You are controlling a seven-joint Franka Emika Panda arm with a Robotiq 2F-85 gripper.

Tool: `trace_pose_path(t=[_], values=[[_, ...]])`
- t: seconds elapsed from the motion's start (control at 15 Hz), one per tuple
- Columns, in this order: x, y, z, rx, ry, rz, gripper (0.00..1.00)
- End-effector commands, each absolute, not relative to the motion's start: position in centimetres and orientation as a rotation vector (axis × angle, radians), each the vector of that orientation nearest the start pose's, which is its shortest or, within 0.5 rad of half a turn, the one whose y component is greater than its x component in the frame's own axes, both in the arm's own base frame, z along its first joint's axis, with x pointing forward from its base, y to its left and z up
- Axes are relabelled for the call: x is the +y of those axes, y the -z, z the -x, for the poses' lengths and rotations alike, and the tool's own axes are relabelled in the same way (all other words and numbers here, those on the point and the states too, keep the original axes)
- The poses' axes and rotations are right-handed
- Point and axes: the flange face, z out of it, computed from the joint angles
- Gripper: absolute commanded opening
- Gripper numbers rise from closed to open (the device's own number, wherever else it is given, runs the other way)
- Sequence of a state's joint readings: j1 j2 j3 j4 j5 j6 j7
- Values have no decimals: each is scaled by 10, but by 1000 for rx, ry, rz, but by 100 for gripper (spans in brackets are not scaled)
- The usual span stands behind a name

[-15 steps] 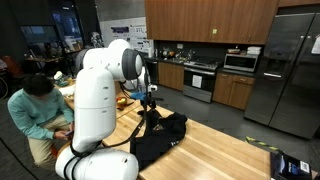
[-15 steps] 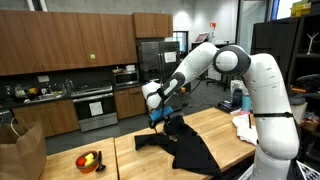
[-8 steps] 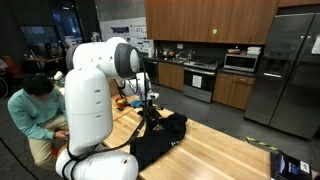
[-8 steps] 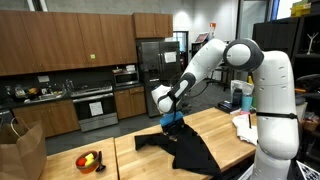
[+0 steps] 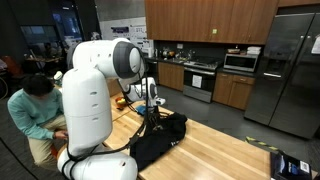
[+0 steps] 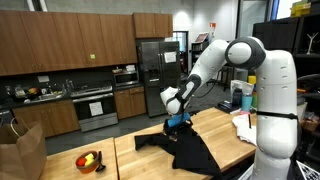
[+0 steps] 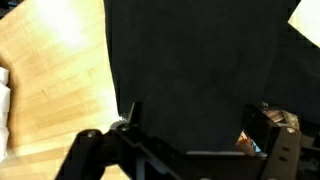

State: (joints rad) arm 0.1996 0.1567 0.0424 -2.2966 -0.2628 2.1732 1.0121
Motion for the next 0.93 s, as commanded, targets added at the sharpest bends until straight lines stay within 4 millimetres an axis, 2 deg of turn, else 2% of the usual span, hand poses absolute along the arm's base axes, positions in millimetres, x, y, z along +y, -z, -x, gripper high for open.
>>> trace_pose_path(t=[0.0,0.4,0.6,0.87], values=[[111,-262,-482,997,-201,3303,100],[113,-261,-483,978,-205,3297,100],[114,-263,-492,952,-173,3302,100],[113,-253,-505,951,-81,3246,100]])
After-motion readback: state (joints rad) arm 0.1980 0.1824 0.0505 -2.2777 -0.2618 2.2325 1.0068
